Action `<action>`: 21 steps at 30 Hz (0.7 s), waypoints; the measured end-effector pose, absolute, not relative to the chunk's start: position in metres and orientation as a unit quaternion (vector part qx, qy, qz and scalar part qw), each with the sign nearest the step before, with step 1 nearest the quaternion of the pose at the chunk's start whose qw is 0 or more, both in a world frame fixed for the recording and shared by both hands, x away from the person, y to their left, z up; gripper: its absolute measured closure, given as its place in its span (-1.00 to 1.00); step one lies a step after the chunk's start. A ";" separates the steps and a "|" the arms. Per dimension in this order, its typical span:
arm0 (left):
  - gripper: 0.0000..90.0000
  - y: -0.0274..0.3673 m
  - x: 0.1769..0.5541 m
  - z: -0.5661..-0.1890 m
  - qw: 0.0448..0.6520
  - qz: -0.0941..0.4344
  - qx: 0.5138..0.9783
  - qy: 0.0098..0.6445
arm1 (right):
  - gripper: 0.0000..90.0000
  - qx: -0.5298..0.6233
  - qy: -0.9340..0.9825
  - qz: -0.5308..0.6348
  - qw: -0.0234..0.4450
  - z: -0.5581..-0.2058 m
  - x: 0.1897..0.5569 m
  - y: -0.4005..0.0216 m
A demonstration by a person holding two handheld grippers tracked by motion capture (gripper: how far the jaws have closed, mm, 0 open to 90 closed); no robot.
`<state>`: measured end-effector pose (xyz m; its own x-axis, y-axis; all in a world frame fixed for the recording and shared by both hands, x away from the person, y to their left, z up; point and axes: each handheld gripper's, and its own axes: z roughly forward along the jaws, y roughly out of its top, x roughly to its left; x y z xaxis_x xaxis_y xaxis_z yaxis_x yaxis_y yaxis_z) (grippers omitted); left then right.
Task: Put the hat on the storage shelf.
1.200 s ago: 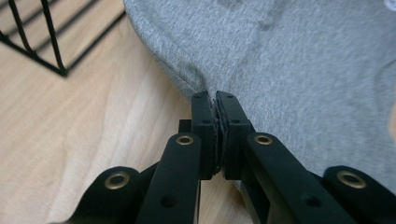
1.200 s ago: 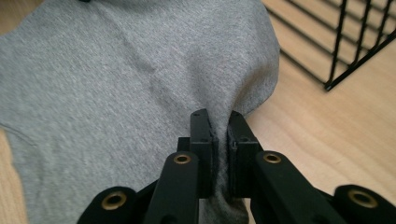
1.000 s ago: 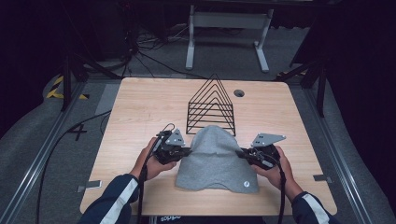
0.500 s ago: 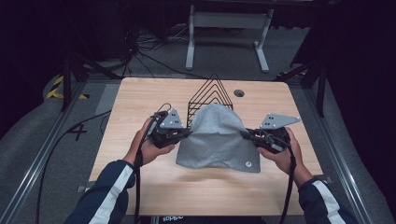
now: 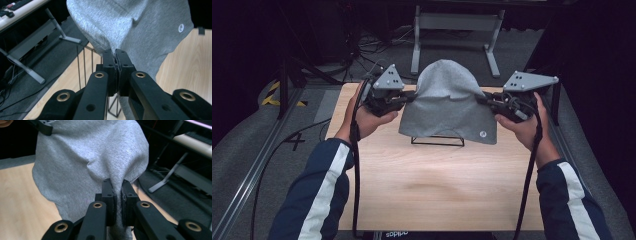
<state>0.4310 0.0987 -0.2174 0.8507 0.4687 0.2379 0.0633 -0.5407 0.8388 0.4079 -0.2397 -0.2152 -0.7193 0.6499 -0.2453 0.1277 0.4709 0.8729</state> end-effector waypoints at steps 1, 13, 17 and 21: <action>0.95 0.097 0.435 -0.215 0.451 0.227 0.848 0.160 | 0.87 0.243 0.805 0.454 0.292 -0.211 0.412 -0.240; 0.95 0.086 0.477 -0.194 0.450 0.242 0.840 0.183 | 0.87 0.269 0.783 0.468 0.307 -0.194 0.452 -0.243; 0.95 0.084 0.489 -0.197 0.451 0.245 0.836 0.193 | 0.87 0.277 0.778 0.471 0.309 -0.195 0.463 -0.243; 0.95 0.085 0.499 -0.202 0.459 0.242 0.829 0.207 | 0.87 0.283 0.776 0.472 0.307 -0.199 0.471 -0.241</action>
<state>0.4995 0.0848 -0.2021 0.7970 0.5657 0.2118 0.1205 -0.4925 0.8619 0.4713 -0.2406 -0.1989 -0.6510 0.7297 -0.2093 0.1500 0.3940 0.9068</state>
